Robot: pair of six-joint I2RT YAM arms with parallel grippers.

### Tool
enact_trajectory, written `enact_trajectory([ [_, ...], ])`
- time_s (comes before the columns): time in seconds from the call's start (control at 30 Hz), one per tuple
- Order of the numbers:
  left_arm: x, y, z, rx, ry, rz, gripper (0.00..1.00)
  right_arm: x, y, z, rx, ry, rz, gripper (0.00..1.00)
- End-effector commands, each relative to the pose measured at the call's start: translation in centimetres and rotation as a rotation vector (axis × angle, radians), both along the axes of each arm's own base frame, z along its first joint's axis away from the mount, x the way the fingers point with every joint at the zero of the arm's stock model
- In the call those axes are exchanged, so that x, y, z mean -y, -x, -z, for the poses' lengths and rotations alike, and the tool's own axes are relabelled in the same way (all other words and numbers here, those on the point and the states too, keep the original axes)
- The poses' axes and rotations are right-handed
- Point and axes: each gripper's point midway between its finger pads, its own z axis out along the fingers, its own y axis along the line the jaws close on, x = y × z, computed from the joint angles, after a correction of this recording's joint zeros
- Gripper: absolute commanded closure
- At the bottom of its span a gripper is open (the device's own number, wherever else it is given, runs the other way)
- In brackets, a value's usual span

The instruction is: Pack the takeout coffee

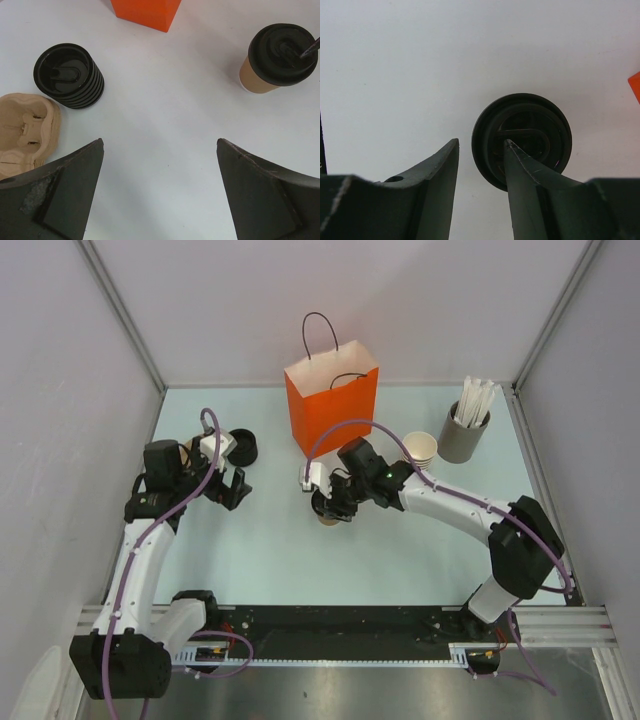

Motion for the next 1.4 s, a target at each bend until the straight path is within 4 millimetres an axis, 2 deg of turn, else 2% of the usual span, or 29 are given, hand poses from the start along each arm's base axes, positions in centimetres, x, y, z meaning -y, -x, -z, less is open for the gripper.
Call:
enact_trajectory([
  [0.0, 0.2, -0.3, -0.3, 0.022, 0.015, 0.016, 0.01, -0.5, -1.1, -0.3, 0.037, -0.028, 0.024, 0.55],
  [0.5, 0.3, -0.4, 0.0, 0.010, 0.018, 0.018, 0.01, -0.2, -1.4, 1.3, 0.032, 0.002, 0.030, 0.58],
  [0.73, 0.2, -0.4, 0.0, 0.011, 0.017, 0.019, 0.01, -0.2, -1.5, 1.9, 0.026, 0.015, 0.029, 0.63],
  [0.8, 0.3, -0.3, -0.1, 0.011, 0.019, 0.021, 0.01, -0.1, -1.4, 2.0, 0.024, 0.019, 0.030, 0.66],
  [0.83, 0.3, -0.4, -0.1, 0.013, 0.019, 0.021, 0.01, -0.1, -1.4, 2.0, 0.025, 0.020, 0.029, 0.71],
  [1.0, 0.3, -0.4, -0.1, 0.010, 0.021, 0.024, 0.01, -0.1, -1.3, 2.1, 0.022, 0.021, 0.022, 0.76],
  [1.23, 0.4, -0.3, 0.0, 0.008, 0.023, 0.026, 0.00, -0.4, -1.1, 1.6, 0.037, 0.015, 0.017, 0.95],
  [1.37, 0.4, -0.4, 0.0, 0.007, 0.023, 0.026, 0.01, -0.2, -1.2, 1.2, 0.045, 0.010, 0.020, 1.00],
])
